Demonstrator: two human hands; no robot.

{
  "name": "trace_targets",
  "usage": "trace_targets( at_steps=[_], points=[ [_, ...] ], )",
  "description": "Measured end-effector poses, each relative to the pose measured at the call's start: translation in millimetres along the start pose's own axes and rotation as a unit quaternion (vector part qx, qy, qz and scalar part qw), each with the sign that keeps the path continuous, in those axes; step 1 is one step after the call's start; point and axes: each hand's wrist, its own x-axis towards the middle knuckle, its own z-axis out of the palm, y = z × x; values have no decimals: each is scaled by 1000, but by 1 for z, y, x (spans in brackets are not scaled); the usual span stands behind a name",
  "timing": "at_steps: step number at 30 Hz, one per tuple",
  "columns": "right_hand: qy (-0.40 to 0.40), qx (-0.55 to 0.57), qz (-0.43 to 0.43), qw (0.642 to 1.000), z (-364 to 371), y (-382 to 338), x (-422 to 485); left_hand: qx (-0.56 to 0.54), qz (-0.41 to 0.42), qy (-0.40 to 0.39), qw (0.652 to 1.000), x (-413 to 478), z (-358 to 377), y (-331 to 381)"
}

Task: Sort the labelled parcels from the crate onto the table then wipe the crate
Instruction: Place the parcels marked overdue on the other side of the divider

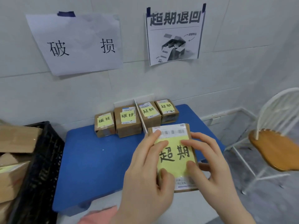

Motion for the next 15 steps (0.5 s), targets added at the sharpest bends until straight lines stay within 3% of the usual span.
trace_targets(
  at_steps=[7, 15],
  points=[
    [37, -13, 25, 999, -30, 39, 24, -18, -15, -43, 999, 40, 64, -8],
    [20, -34, 97, 994, -78, 140, 80, -14, -144, -99, 985, 92, 187, -28]
  ],
)
